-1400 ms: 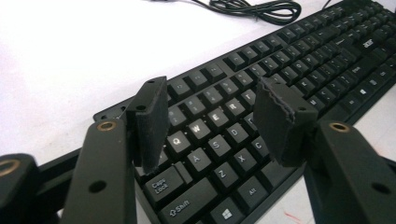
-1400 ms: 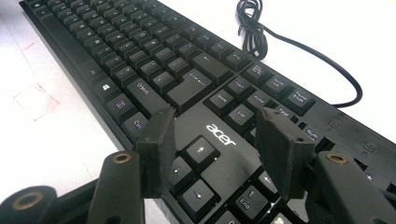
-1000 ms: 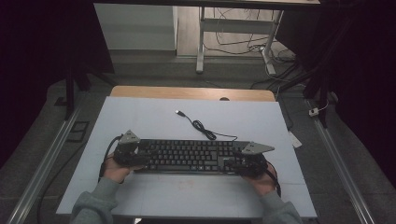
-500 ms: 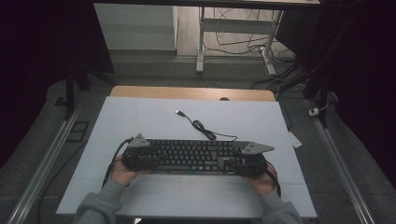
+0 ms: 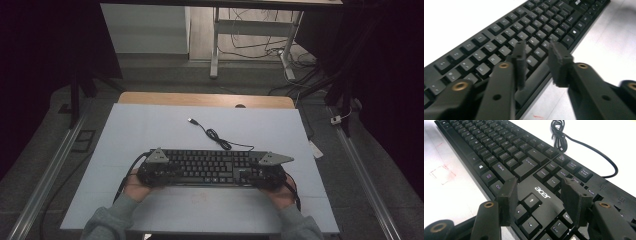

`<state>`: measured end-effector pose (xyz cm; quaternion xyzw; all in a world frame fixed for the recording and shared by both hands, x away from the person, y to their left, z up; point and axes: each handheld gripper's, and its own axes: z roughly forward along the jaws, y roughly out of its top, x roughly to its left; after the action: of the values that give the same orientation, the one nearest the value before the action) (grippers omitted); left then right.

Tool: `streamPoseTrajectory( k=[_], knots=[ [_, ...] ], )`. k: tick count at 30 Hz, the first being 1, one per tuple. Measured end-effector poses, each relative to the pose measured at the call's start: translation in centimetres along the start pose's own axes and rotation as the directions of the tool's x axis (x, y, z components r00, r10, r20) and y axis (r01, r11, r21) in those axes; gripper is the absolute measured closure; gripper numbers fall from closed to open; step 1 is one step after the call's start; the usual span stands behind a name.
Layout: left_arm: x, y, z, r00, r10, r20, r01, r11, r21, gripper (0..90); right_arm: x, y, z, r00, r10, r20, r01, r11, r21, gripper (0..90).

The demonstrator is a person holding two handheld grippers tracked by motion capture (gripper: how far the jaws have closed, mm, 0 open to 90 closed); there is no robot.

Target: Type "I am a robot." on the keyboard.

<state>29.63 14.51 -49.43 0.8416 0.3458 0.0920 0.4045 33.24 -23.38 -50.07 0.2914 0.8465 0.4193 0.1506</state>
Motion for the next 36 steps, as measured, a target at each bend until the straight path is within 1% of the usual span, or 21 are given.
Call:
streamPoseTrajectory(
  k=[4,6,11,17,19,26,36],
  knots=[
    [-0.4,0.0,0.6,0.9997,0.014,0.018,-0.015,0.9996,0.025,83.8,0.0,0.0,0.0,1.0,0.0,0.0,0.0,1.0,0.001,47.8],
    [-0.6,0.0,0.9,0.9993,0.024,0.027,-0.025,0.9988,0.042,88.1,0.0,0.0,0.0,1.0,-0.001,0.001,0.001,1.0,0.002,47.8],
    [-1.0,-0.1,1.6,0.9988,0.039,0.029,-0.041,0.997,0.066,88.6,0.0,0.0,0.0,1.0,-0.001,0.001,0.001,1.0,0.001,47.8],
    [-1.1,-0.2,2.4,0.9987,0.048,0.017,-0.049,0.9946,0.091,88.6,0.0,0.0,0.0,1.0,-0.002,0.003,0.002,1.0,0.004,47.8],
    [-1.1,-0.2,2.6,0.9989,0.045,0.014,-0.046,0.9946,0.093,88.6,0.0,0.0,0.0,1.0,-0.002,0.003,0.002,1.0,0.004,47.8],
    [-1.2,-0.3,3.0,0.9985,0.054,0.008,-0.055,0.9928,0.107,88.6,0.0,0.0,0.1,1.0,-0.005,0.004,0.005,1.0,0.006,47.8],
    [-1.2,-0.6,3.4,0.9988,0.049,0.004,-0.05,0.9923,0.114,88.5,0.0,0.0,0.1,1.0,-0.004,0.004,0.004,1.0,0.004,47.8]
  ],
)
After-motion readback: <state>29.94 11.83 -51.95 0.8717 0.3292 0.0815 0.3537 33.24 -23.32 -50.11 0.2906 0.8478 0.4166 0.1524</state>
